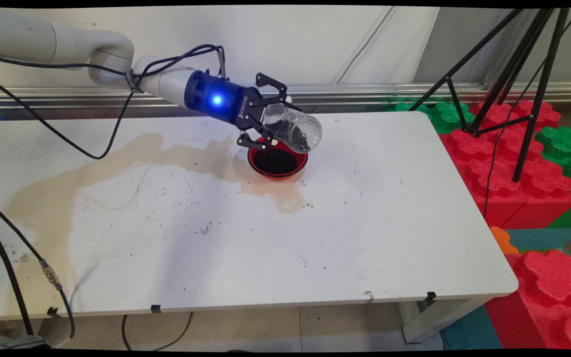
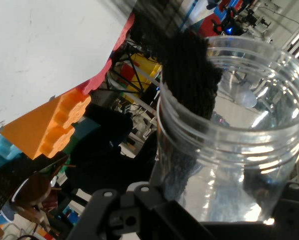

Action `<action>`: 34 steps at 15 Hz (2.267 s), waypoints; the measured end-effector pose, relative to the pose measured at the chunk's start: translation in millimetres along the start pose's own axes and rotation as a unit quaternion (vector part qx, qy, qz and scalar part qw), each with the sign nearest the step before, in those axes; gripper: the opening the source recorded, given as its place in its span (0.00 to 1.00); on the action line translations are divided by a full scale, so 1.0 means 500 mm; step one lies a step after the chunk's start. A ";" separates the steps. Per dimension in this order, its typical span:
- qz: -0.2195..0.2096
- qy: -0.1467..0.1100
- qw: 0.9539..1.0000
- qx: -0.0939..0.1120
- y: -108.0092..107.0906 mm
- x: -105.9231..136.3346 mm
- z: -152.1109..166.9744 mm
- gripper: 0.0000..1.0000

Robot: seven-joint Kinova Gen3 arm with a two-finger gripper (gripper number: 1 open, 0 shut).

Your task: Pour the black seasoning powder in the red bowl

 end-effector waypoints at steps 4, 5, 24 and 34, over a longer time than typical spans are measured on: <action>0.025 0.001 1.000 0.007 -0.001 0.003 -0.001 0.00; 0.031 0.002 0.999 0.008 -0.001 0.003 -0.001 0.00; 0.256 0.024 0.965 0.058 -0.005 0.022 -0.011 0.00; 0.411 0.040 0.907 0.085 0.008 -0.002 -0.016 0.00</action>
